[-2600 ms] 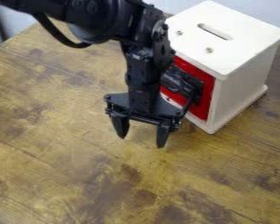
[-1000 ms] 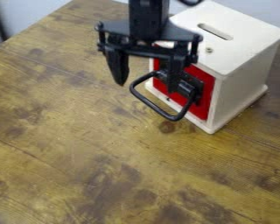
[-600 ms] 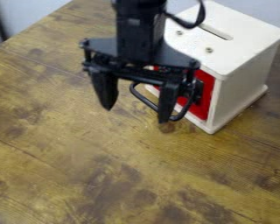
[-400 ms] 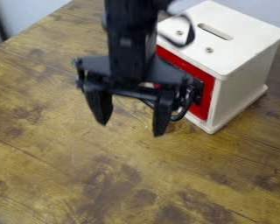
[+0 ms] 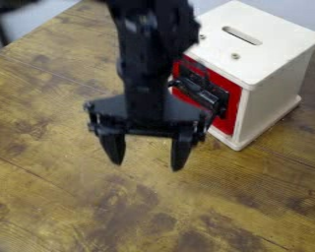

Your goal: Close the drawer

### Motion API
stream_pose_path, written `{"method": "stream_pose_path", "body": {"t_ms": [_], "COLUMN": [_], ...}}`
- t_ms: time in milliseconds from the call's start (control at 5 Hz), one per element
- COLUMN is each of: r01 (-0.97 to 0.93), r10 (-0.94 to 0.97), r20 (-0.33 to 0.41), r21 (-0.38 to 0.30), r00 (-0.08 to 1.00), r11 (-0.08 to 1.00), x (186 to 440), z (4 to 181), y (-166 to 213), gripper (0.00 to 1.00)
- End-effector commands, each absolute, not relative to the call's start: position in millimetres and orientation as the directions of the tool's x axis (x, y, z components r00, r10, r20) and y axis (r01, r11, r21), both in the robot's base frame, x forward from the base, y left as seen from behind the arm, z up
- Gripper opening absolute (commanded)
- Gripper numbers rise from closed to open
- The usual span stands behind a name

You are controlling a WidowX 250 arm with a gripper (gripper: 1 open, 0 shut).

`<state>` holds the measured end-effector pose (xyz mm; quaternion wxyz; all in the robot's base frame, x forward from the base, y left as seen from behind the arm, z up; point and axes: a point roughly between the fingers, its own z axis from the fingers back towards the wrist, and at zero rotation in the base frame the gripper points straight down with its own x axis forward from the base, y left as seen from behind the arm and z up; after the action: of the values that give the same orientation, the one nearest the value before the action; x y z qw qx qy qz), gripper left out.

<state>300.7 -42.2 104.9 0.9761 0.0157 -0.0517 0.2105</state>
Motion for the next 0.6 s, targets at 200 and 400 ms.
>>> {"method": "stream_pose_path", "body": {"t_ms": [200,400], "r01": [-0.267,-0.238], "r10": [0.269,0.238], "r20": [0.148,0.154], "r21": [-0.034,-0.023], "r00": [0.952,0.959], "r11": [0.963,0.971], "x": [316.6,319.4], "z": [113.3,110.2], "y": [-42.8,-24.4], "gripper": [1.00,1.00]}}
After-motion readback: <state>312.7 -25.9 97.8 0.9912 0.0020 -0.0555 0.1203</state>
